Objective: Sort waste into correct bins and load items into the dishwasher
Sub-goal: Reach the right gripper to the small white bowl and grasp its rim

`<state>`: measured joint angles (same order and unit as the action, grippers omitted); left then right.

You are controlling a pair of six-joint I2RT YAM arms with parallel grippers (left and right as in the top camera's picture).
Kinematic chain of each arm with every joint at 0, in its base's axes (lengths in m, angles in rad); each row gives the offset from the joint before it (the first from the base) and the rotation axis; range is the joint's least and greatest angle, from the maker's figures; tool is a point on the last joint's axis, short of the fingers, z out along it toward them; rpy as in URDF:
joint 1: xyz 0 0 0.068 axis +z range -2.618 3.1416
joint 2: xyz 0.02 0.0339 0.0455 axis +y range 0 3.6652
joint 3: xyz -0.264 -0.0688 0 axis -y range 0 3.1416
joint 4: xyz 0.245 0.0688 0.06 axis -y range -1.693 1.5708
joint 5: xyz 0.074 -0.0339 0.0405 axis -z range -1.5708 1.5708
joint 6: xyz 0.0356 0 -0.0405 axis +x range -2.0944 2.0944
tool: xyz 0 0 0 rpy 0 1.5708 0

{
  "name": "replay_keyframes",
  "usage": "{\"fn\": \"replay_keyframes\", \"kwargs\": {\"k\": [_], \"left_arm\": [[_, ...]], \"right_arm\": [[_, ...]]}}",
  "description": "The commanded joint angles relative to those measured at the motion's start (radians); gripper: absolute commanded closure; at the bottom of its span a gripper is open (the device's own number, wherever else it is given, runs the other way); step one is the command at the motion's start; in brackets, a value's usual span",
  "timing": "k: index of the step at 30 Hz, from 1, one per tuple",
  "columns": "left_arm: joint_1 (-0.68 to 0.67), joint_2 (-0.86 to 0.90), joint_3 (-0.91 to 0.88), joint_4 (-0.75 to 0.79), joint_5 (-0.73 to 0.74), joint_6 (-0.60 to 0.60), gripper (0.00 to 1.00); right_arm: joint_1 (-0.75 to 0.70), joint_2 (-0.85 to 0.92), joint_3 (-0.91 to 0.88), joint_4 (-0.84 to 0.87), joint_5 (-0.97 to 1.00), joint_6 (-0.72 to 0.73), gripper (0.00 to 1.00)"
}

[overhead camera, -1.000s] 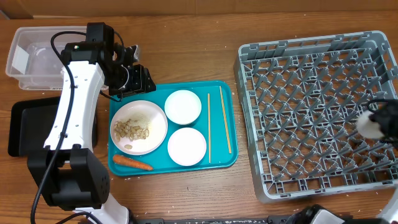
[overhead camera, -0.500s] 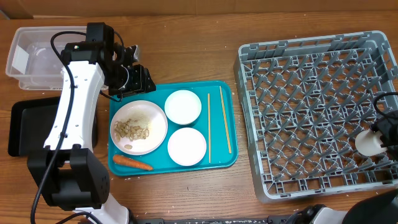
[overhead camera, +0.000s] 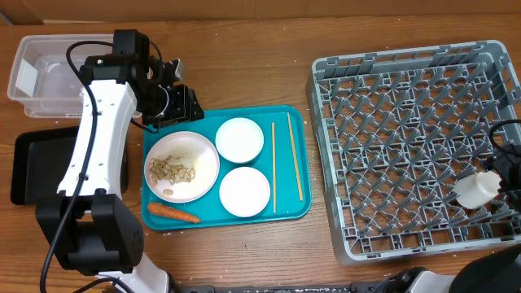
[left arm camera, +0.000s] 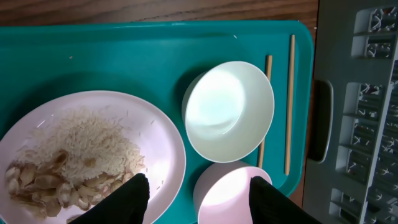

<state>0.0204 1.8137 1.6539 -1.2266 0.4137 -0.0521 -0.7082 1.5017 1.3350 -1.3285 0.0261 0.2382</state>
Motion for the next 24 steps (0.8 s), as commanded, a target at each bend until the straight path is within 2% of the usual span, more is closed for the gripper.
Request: {"fn": "replay_keyframes", "kwargs": {"k": [1, 2, 5, 9, 15, 21, 23, 24], "left_arm": [[0.005, -0.033, 0.013, 0.0, -0.014, 0.003, 0.45], [0.005, -0.033, 0.014, 0.0, -0.015, 0.003, 0.45], [0.005, -0.033, 0.013, 0.0, -0.019, 0.003, 0.44], [0.004, -0.033, 0.013, -0.006, -0.026, 0.003, 0.44], [-0.004, -0.033, 0.013, -0.042, -0.089, 0.004, 0.43], [-0.029, -0.033, 0.013, -0.069, -0.18, -0.005, 0.42], [-0.029, -0.033, 0.013, -0.087, -0.188, -0.004, 0.42], [-0.029, -0.033, 0.013, -0.105, -0.2, -0.004, 0.41]], "right_arm": [[-0.005, -0.002, -0.001, 0.0, 0.006, 0.002, 0.22], [-0.005, -0.002, -0.001, 0.0, 0.005, 0.002, 0.2], [-0.005, -0.002, -0.001, 0.013, -0.064, 0.001, 0.0], [-0.005, -0.003, 0.0, 0.024, -0.272, -0.087, 0.0], [0.043, -0.032, 0.033, 0.037, -0.489, -0.132, 0.03], [0.299, -0.095, 0.106, 0.082, -0.544, -0.137, 0.03], [0.432, -0.099, 0.118, 0.115, -0.544, -0.132, 0.03], [0.544, -0.097, 0.118, 0.148, -0.542, -0.13, 0.03]]}}
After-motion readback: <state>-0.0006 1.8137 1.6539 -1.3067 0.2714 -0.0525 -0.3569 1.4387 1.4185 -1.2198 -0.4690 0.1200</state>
